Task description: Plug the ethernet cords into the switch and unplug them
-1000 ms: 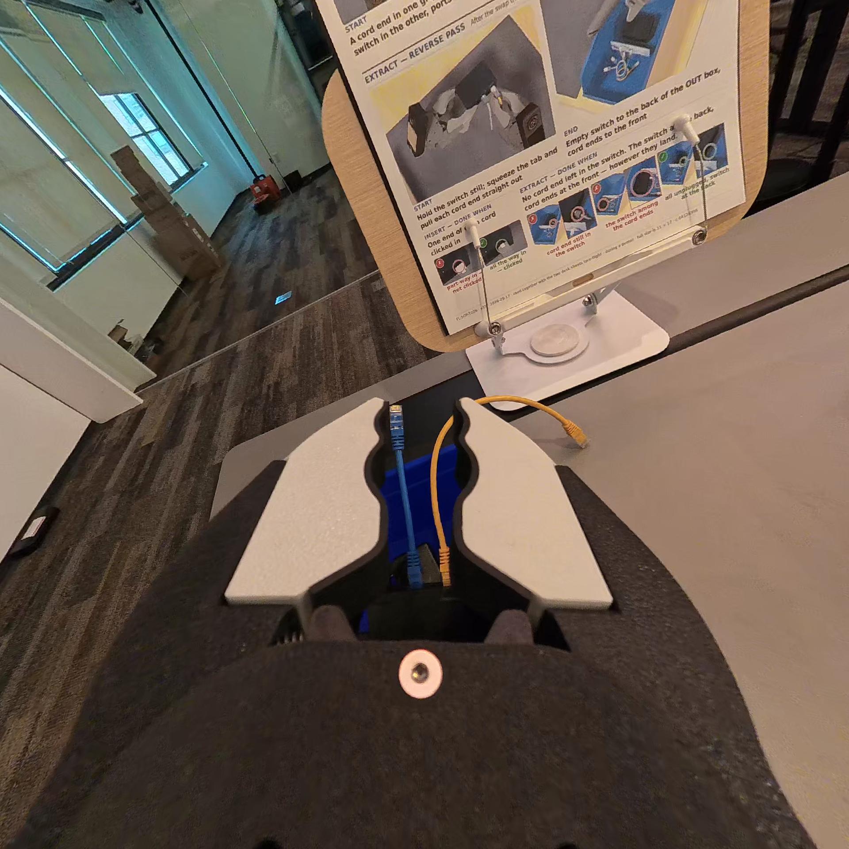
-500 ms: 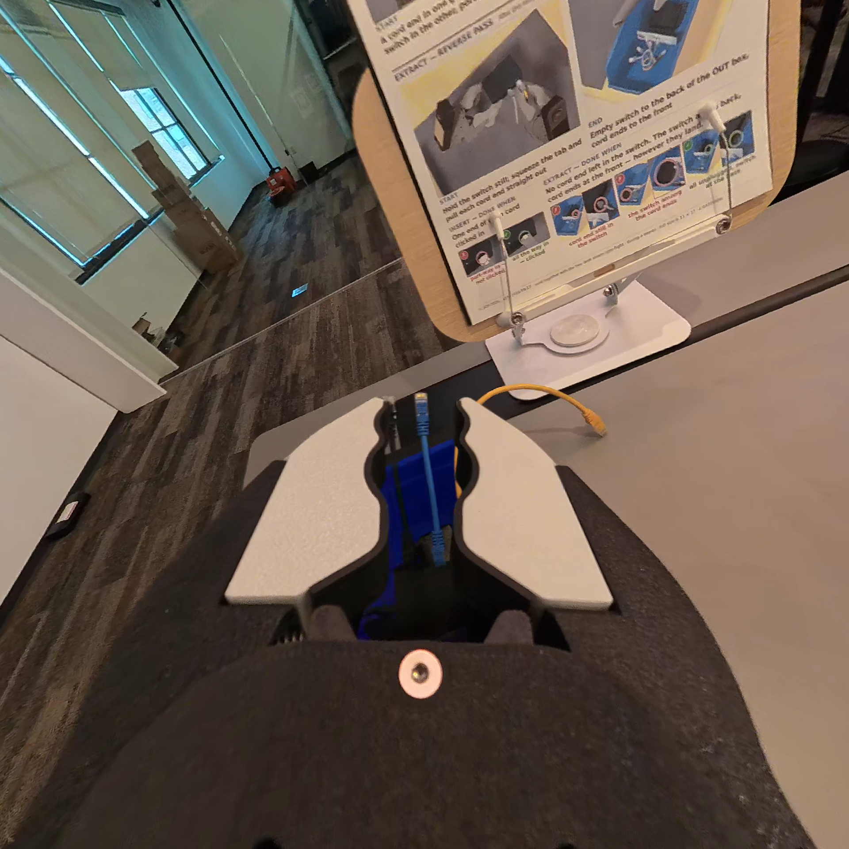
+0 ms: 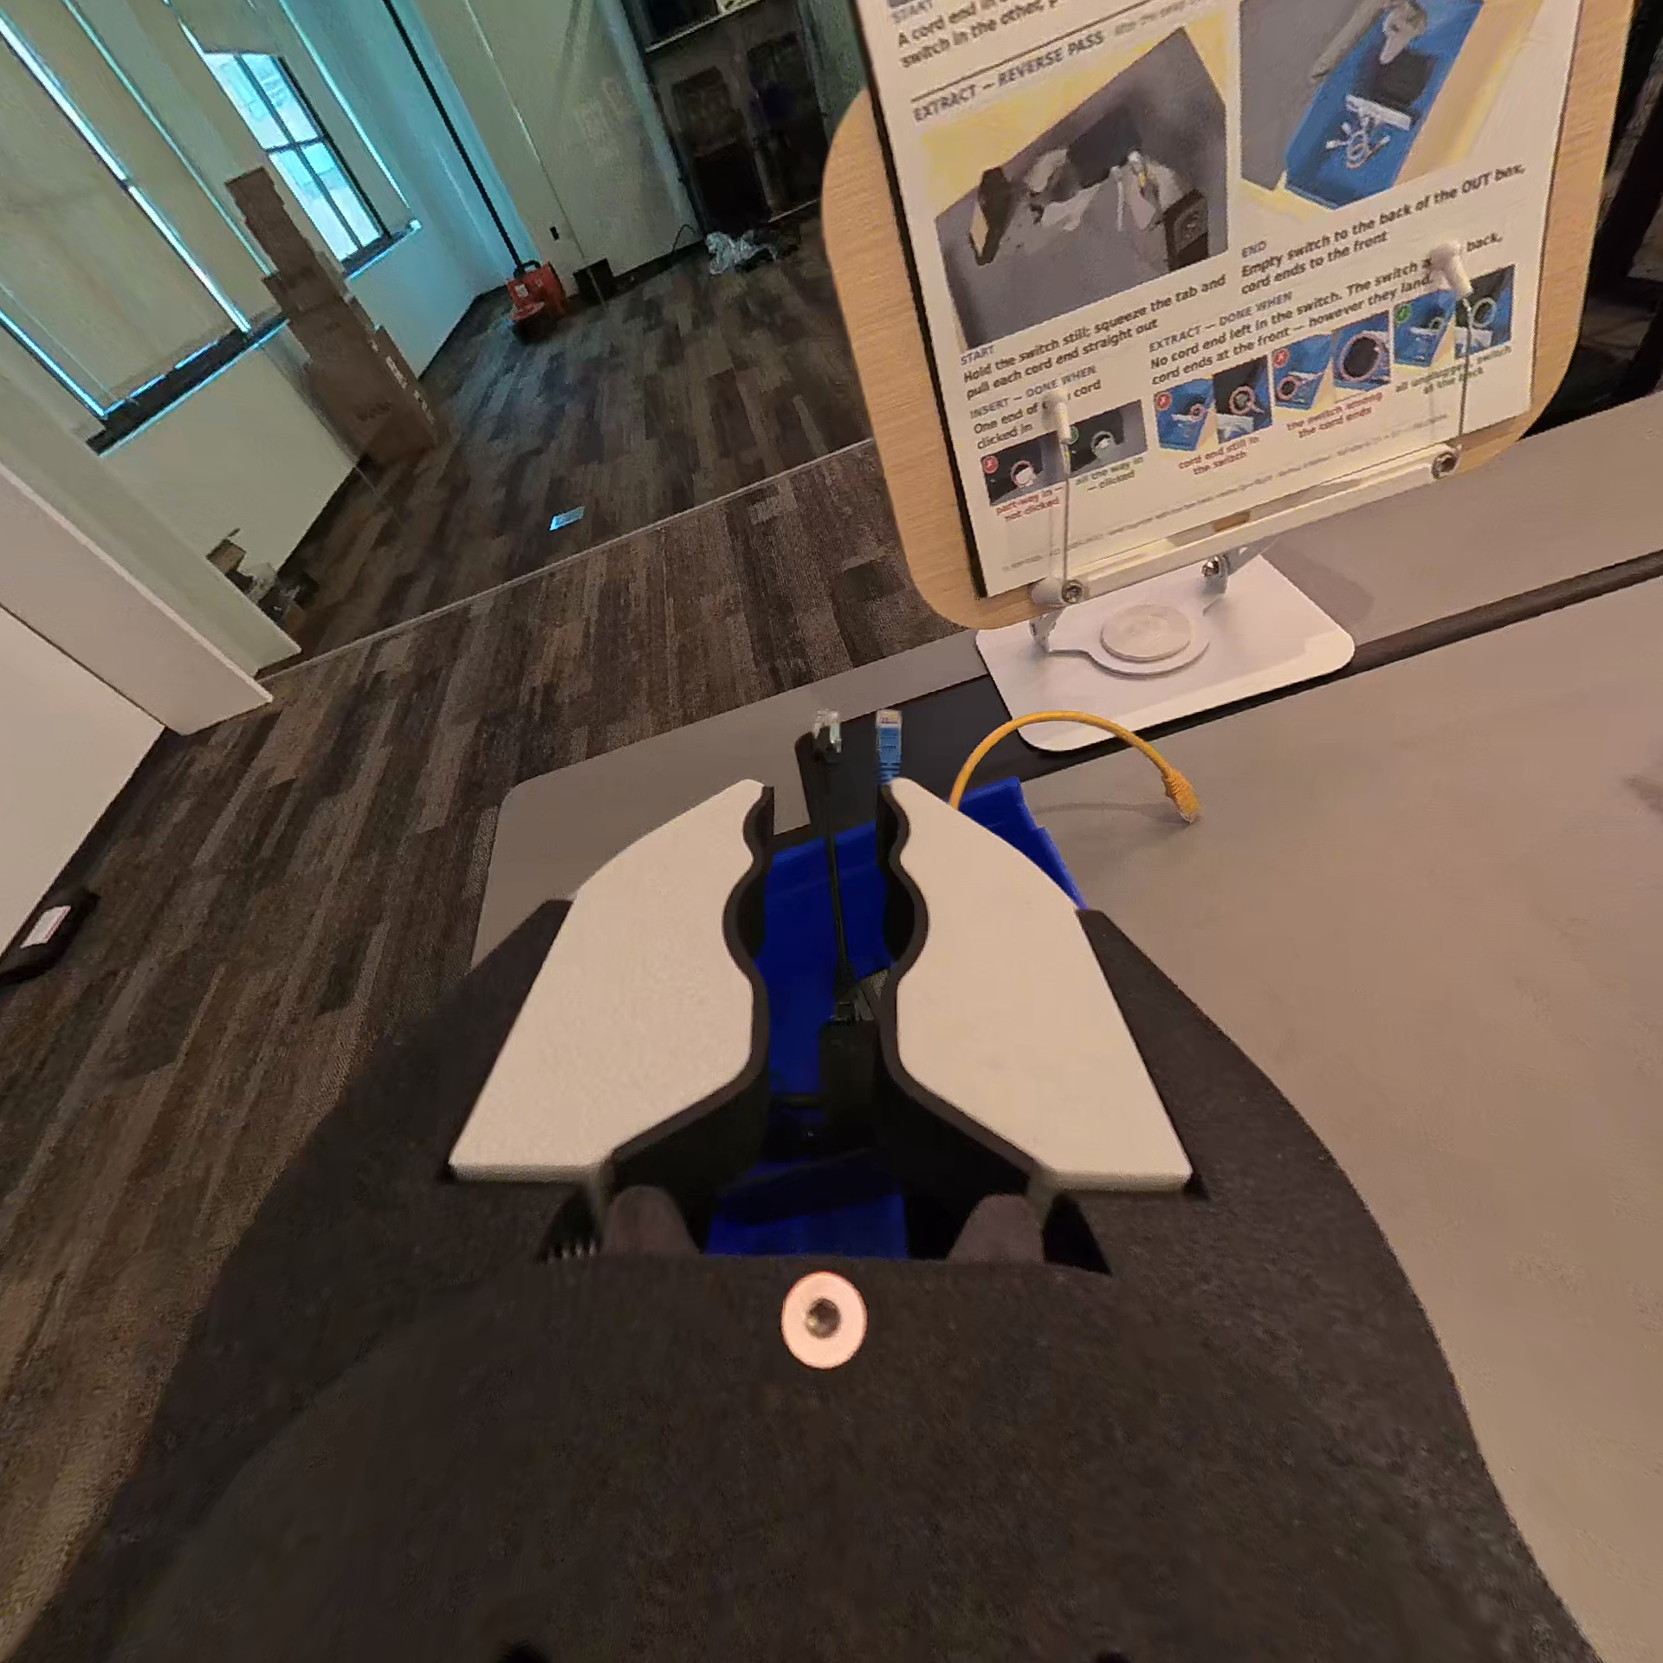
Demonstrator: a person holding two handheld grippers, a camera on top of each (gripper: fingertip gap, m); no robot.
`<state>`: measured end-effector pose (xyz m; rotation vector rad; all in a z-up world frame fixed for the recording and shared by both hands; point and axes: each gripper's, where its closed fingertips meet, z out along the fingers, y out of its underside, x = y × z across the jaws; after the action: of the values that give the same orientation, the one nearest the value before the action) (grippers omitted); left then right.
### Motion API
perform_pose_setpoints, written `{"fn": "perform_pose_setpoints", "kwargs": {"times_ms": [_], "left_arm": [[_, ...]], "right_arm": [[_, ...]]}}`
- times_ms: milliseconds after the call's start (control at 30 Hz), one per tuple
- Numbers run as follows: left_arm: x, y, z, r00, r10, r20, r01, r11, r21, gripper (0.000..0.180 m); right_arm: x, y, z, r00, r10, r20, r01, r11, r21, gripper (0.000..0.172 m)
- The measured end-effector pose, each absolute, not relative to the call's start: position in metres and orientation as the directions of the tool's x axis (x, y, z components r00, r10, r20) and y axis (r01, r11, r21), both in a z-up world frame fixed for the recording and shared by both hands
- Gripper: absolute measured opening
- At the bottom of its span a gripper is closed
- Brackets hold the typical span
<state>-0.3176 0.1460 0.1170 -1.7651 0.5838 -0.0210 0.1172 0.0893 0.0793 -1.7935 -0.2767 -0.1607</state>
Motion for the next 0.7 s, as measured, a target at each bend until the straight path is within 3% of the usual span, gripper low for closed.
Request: {"fn": "perform_pose_setpoints", "kwargs": {"times_ms": [700], "left_arm": [[-0.325, 0.147, 0.116, 0.876, -0.387, -0.287, -0.372, -0.167, -0.913, 0.02]], "right_arm": [[0.117, 0.094, 0.069, 0.954, 0.128, 0.27, 0.294, -0.244, -0.924, 0.044]]}}
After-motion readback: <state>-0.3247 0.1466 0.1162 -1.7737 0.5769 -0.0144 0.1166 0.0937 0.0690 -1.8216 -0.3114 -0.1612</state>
